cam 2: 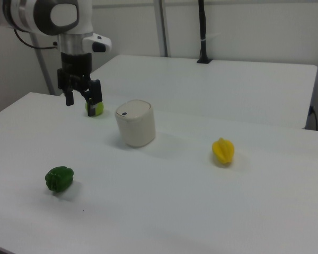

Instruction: Close garbage bin

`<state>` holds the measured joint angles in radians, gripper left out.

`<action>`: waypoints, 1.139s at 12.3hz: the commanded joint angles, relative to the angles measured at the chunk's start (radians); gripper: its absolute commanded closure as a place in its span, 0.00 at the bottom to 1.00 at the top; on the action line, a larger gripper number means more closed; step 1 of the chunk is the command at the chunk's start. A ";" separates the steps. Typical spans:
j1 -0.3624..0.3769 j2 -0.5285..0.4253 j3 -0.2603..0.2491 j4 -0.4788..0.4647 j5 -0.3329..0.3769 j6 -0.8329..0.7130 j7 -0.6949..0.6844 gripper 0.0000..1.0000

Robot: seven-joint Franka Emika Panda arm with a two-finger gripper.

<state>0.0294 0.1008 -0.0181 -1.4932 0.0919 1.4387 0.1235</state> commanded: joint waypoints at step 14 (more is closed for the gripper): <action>-0.014 -0.224 -0.008 -0.269 -0.032 0.131 0.067 0.00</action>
<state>0.0181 -0.1083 -0.0237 -1.7442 0.0620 1.5652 0.1773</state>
